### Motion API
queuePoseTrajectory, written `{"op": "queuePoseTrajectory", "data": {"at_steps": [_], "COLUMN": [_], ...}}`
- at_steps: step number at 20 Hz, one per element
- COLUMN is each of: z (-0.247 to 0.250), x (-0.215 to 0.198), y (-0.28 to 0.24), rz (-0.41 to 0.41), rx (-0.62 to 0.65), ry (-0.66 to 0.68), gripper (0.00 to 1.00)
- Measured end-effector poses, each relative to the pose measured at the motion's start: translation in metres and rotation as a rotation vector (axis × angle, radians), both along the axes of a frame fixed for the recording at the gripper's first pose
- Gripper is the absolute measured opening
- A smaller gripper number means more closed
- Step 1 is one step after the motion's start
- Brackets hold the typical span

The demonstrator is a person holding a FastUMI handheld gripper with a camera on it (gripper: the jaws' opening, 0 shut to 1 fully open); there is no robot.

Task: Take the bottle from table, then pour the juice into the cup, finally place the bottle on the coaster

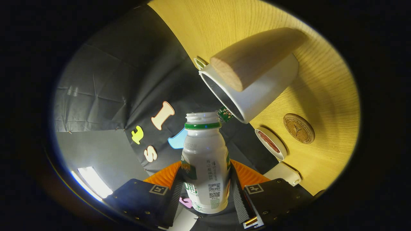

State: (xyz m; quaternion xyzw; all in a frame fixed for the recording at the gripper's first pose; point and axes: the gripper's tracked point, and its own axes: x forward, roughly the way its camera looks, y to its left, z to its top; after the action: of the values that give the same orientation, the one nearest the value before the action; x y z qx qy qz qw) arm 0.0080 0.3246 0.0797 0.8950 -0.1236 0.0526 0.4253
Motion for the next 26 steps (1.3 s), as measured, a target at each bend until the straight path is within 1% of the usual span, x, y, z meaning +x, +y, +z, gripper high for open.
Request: {"op": "queuePoseTrajectory", "data": {"at_steps": [10, 14, 16, 18, 20, 23, 26], "z": [-0.001, -0.003, -0.002, -0.003, -0.013, -0.011, -0.02], "x": [0.0, -0.001, 0.0, 0.003, 0.003, 0.0, 0.0], "y": [0.009, 0.01, 0.009, 0.017, 0.028, 0.019, 0.014], "rz": [0.006, 0.013, 0.019, 0.035, 0.057, 0.043, 0.023], "rx": [-0.001, -0.024, -0.056, -0.179, -0.376, -0.611, -0.786], "ry": [0.003, 0.012, 0.016, 0.044, 0.101, 0.129, 0.165], "gripper": [0.72, 0.72, 0.72, 0.72, 0.72, 0.72, 0.71]}}
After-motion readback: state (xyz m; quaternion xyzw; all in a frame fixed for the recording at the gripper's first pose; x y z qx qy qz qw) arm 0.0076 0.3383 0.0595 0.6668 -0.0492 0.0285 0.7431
